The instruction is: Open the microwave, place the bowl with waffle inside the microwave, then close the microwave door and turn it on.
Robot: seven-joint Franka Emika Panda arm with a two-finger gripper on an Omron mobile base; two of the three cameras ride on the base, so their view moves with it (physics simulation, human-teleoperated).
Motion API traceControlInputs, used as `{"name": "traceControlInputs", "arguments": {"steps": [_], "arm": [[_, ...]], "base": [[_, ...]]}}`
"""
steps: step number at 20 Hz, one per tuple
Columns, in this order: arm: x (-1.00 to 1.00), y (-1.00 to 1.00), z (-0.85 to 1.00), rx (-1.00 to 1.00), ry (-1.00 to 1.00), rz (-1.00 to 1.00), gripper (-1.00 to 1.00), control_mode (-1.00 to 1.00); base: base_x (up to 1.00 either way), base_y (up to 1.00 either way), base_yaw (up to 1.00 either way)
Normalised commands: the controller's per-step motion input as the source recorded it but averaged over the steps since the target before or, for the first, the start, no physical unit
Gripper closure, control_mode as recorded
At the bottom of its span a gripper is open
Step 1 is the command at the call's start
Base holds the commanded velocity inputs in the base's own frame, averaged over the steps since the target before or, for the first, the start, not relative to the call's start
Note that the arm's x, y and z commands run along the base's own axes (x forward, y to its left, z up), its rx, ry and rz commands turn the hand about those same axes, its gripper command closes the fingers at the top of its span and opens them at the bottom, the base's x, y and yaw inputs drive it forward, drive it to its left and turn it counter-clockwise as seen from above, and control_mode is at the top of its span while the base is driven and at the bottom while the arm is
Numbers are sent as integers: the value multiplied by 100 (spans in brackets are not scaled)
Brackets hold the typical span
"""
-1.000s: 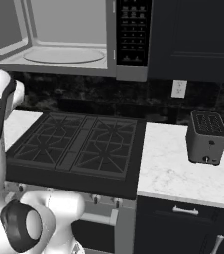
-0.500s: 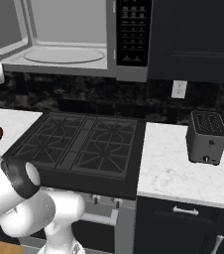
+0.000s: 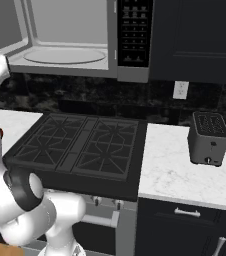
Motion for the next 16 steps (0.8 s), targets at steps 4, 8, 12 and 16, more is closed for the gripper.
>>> {"name": "traceControlInputs", "arguments": {"steps": [4, 8, 12, 16], "arm": [[-31, -96, -22, -5, 1, 0, -100, -100], [-18, -100, -65, -12, 0, 0, -100, -100], [-5, -67, -84, -30, 0, 0, -100, -100], [-3, -68, -87, -32, -1, 0, -100, -100]], "base": [[0, 0, 0], [0, 0, 0], [0, 0, 0], [0, 0, 0]]}}
